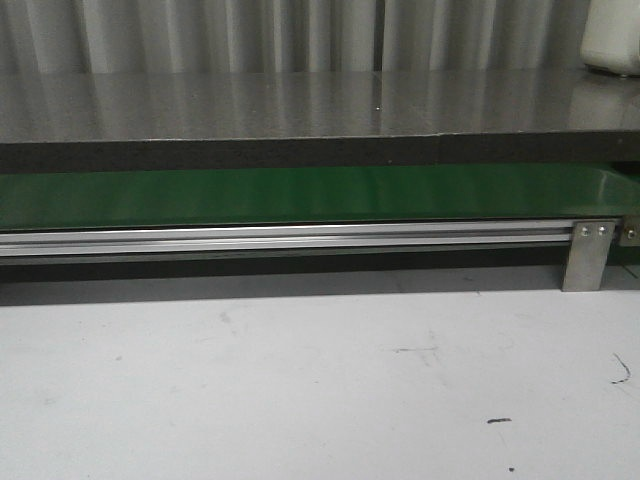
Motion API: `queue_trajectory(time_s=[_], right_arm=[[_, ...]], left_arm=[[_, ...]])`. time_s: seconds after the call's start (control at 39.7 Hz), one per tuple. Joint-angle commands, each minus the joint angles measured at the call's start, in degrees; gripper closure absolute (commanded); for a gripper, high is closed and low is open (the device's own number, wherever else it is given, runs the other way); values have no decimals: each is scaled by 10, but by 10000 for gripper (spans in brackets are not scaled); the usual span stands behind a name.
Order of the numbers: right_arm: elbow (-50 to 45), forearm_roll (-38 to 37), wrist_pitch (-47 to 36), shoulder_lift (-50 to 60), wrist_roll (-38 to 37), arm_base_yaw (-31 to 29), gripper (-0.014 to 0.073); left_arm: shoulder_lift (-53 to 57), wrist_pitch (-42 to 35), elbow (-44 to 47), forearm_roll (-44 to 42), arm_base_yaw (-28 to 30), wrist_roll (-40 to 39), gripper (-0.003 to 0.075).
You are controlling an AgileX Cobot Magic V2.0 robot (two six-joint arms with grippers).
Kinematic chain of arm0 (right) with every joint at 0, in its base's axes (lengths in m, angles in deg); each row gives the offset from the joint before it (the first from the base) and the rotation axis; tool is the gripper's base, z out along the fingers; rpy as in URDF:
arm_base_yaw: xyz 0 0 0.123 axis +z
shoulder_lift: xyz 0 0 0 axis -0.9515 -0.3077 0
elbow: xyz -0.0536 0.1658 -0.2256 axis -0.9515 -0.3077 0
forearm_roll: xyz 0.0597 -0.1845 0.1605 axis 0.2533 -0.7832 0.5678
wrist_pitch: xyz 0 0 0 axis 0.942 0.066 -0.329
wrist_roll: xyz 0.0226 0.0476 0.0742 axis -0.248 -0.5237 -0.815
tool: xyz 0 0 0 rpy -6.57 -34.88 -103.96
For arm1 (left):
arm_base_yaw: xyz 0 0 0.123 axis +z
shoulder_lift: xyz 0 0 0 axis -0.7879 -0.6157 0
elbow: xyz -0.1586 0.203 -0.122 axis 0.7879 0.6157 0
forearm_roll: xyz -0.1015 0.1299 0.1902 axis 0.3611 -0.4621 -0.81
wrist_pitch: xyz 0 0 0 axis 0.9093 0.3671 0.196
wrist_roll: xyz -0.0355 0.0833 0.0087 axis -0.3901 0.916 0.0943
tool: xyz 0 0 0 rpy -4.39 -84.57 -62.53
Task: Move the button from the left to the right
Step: 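Carry the button with the right gripper into the green tray and release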
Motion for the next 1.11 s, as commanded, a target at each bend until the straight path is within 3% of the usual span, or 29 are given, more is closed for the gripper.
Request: queue_trajectory(time_s=[0.0, 0.23, 0.4, 0.53, 0.71, 0.81, 1.08], right_arm=[[19, -6, -27, 28, 3, -5, 162], [27, -7, -21, 55, 3, -4, -10], [27, -7, -11, 100, 3, 4, 11], [27, -7, 0, 120, 3, 13, 154], [27, -7, 13, 146, 3, 25, 506], [26, -7, 12, 169, 3, 35, 648], [-11, -7, -16, 264, 12, 123, 662]], left_arm=[[-6, -47, -16, 7, -4, 1, 741], [-6, -47, -16, 7, -4, 1, 741], [-6, -47, -16, 7, -4, 1, 741], [-6, -47, -16, 7, -4, 1, 741], [-6, -47, -16, 7, -4, 1, 741], [-6, -47, -16, 7, -4, 1, 741], [-6, -47, -16, 7, -4, 1, 741]])
